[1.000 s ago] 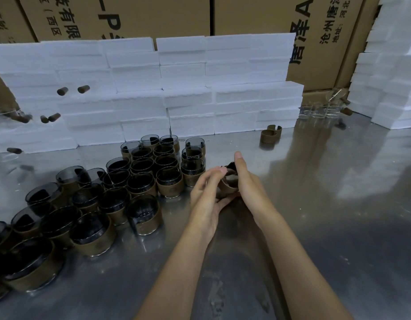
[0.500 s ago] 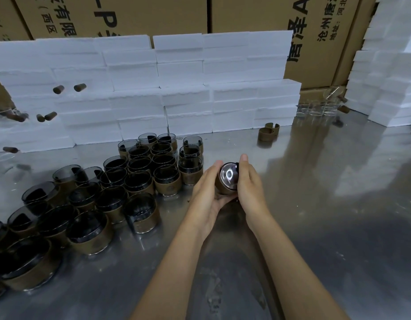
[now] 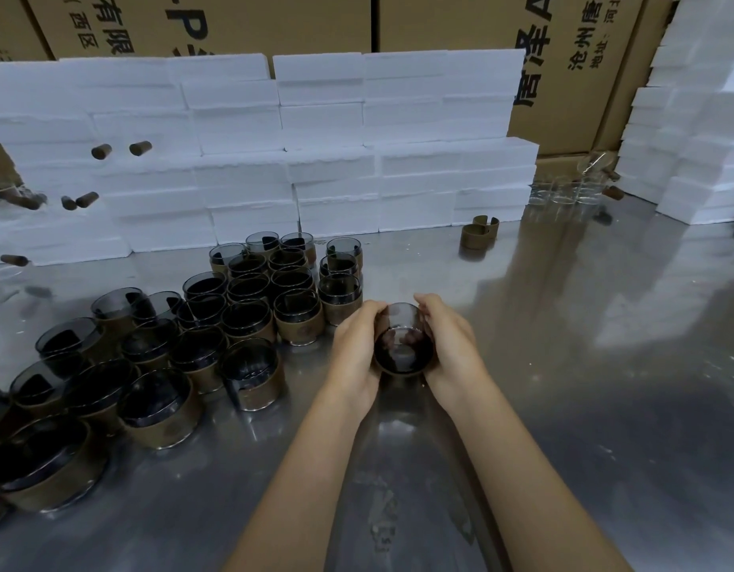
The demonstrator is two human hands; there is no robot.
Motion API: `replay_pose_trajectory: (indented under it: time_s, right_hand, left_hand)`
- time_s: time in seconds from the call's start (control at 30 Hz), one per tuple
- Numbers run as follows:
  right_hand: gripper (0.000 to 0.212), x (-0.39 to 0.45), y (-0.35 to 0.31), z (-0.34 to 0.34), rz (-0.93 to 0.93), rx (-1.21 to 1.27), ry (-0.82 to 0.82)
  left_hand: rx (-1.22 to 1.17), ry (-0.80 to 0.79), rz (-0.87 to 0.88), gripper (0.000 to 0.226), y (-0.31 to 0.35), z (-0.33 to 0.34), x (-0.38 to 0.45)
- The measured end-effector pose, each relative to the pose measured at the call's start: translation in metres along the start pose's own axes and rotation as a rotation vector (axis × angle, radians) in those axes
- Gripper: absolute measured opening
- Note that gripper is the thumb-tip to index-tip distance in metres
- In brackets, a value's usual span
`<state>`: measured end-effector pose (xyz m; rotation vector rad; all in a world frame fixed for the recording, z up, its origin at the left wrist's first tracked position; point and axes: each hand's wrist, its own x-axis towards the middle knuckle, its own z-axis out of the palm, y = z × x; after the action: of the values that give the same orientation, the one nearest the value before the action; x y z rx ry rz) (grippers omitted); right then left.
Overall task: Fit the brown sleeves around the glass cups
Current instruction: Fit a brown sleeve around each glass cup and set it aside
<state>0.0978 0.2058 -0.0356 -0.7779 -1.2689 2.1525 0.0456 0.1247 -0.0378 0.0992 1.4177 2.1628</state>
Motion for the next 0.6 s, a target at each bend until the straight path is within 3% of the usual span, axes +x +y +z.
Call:
replay_pose_trajectory:
  time_s: [0.13, 0.27, 0.47, 0.6]
  right_hand:
    - [0.016, -0.005, -0.003, 0.001, -0.005, 0.034, -0.047]
    - [0.036, -0.007, -0.005, 0.002, 0.008, 0.068, -0.078]
    - [0.035, -0.009, -0.001, 0.003, -0.052, 0.045, -0.114]
    - [0.037, -0.008, 0.000, 0.003, -0.070, 0.050, -0.168]
  left_hand:
    - [-0.015, 0.036, 0.013, 0.016, -0.002, 0.001, -0.003]
    - [-0.014, 0.076, 0.019, 0.021, 0.001, 0.004, -0.008]
    - [-0.002, 0.091, 0.099, 0.019, 0.001, 0.009, -0.015]
    - [0.012, 0.085, 0.097, 0.033, 0.000, 0.009, -0.013]
